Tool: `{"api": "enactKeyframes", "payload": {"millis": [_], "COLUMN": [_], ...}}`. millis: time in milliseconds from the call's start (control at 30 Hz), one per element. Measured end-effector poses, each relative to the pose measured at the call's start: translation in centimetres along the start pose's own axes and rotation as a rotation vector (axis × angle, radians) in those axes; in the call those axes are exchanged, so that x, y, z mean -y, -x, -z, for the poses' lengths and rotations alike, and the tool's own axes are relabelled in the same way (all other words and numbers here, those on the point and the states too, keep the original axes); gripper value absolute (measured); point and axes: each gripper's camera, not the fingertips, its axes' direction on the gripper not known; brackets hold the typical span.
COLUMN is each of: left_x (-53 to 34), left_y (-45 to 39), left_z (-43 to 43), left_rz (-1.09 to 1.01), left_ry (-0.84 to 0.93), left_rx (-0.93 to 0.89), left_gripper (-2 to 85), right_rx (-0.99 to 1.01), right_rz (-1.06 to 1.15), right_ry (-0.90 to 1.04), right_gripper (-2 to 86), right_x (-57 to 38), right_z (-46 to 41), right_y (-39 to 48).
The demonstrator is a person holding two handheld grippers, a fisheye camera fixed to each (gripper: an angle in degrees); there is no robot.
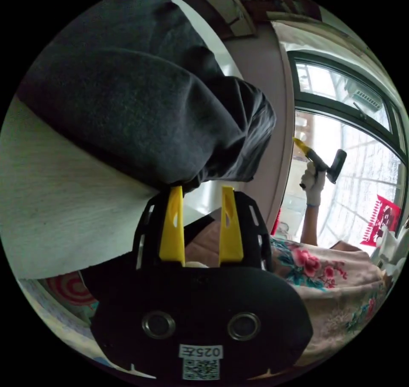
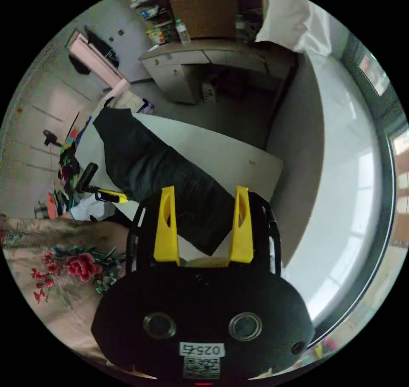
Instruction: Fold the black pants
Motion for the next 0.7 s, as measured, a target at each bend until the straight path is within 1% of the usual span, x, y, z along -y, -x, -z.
{"api": "enactKeyframes", "payload": {"millis": [67, 100, 133, 167, 200, 233, 267, 300, 367, 400, 433, 500, 533, 567, 633, 700], "left_x": [0.9, 1.1, 1.4, 1.7, 1.9, 2.1, 2.3, 2.4, 2.8, 2.9, 3.0, 3.0, 2.8, 2.6, 2.4, 2.3], "left_y": [1.2, 1.6, 2.2, 2.7, 3.0, 3.6, 4.2, 4.5, 5.6, 5.9, 6.4, 7.2, 7.5, 7.7, 8.1, 8.7], "left_z": [0.0, 0.0, -0.1, -0.2, -0.3, -0.4, -0.4, -0.5, -0.7, -0.9, -1.0, -1.3, -1.4, -1.5, -2.0, -2.4], "left_rz": [0.021, 0.027, 0.038, 0.042, 0.04, 0.051, 0.059, 0.065, 0.07, 0.069, 0.06, 0.058, 0.04, 0.013, -0.022, -0.026], "left_ry": [-0.008, -0.004, 0.007, 0.017, 0.022, 0.035, 0.04, 0.04, 0.033, 0.033, 0.028, 0.025, 0.028, 0.031, 0.049, 0.042], "left_rx": [-0.031, -0.036, -0.036, -0.026, -0.027, -0.033, -0.048, -0.054, -0.066, -0.064, -0.069, -0.072, -0.067, -0.054, -0.061, -0.067], "left_gripper": [5.9, 5.3, 4.1, 3.1, 2.5, 2.2, 2.0, 1.9, 1.5, 1.3, 0.9, 0.3, -0.2, -0.6, -0.9, -1.1], "right_rx": [0.066, 0.102, 0.192, 0.24, 0.23, 0.152, 0.175, 0.203, 0.339, 0.353, 0.35, 0.316, 0.255, 0.128, -0.041, -0.037], "right_rz": [0.129, 0.158, 0.196, 0.202, 0.207, 0.208, 0.249, 0.264, 0.338, 0.356, 0.38, 0.411, 0.371, 0.285, 0.228, 0.137], "right_ry": [0.158, 0.202, 0.301, 0.379, 0.401, 0.421, 0.426, 0.431, 0.47, 0.481, 0.503, 0.469, 0.444, 0.436, 0.455, 0.461], "right_gripper": [20.4, 20.4, 18.6, 14.6, 11.6, 7.0, 3.9, 3.4, 1.8, 1.5, 1.1, 0.5, 0.2, -0.1, -0.1, 0.3], "right_x": [3.6, 4.3, 5.3, 5.8, 6.0, 6.0, 5.5, 5.2, 3.1, 2.5, 1.4, 0.7, 1.2, 2.3, 3.8, 5.2], "right_z": [-4.0, -5.2, -7.6, -9.5, -9.9, -9.5, -8.0, -7.0, -3.0, -2.2, -0.8, 0.5, 0.3, -0.9, -4.4, -8.3], "right_y": [-0.1, -0.2, -0.4, -0.6, -0.5, -0.2, 0.7, 1.3, 4.7, 5.8, 7.8, 9.8, 9.5, 8.3, 6.0, 3.4]}}
